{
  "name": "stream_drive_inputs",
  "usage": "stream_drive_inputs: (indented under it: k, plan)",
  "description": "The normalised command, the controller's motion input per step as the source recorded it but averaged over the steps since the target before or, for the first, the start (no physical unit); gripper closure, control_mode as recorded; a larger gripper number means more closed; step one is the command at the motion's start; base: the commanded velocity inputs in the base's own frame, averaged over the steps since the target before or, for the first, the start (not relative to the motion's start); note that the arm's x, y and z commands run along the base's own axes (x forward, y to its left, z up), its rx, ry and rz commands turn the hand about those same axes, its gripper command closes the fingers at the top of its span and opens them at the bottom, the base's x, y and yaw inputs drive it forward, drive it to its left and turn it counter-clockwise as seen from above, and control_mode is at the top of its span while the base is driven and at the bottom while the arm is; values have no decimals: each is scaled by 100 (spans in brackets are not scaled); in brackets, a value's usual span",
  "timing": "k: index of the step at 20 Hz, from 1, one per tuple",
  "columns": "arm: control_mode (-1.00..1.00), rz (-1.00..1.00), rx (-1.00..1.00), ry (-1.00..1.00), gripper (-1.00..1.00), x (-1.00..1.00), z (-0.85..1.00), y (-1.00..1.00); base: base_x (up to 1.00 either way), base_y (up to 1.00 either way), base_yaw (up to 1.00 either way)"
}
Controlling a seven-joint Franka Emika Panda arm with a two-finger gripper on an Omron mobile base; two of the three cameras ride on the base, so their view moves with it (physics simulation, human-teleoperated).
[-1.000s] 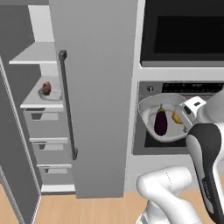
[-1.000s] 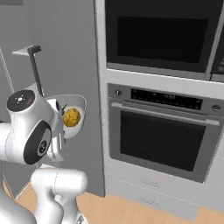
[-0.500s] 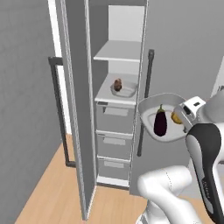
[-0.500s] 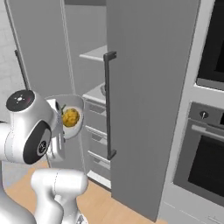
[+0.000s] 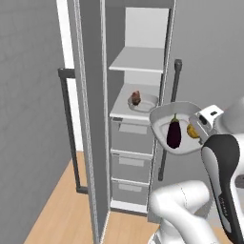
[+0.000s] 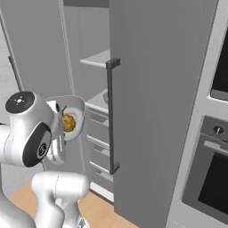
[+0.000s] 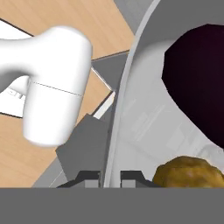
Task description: Take the meat container that has the steak and place it on the second highest rack of the freezer. Then take the vegetable container that has the squash and eggplant and place it on the highest rack of the freezer.
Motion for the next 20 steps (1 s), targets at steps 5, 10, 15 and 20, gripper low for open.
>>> stream_drive_inputs:
  k: [5,10,15,20]
  plan:
    - [100,0,0,0,100,0,0,0,59,27,-1]
    - [100,0,0,0,100,0,0,0,26,36,-5]
    - [100,0,0,0,100,0,0,0,43,21,-5]
    - [100,0,0,0,100,0,0,0,46,35,-12]
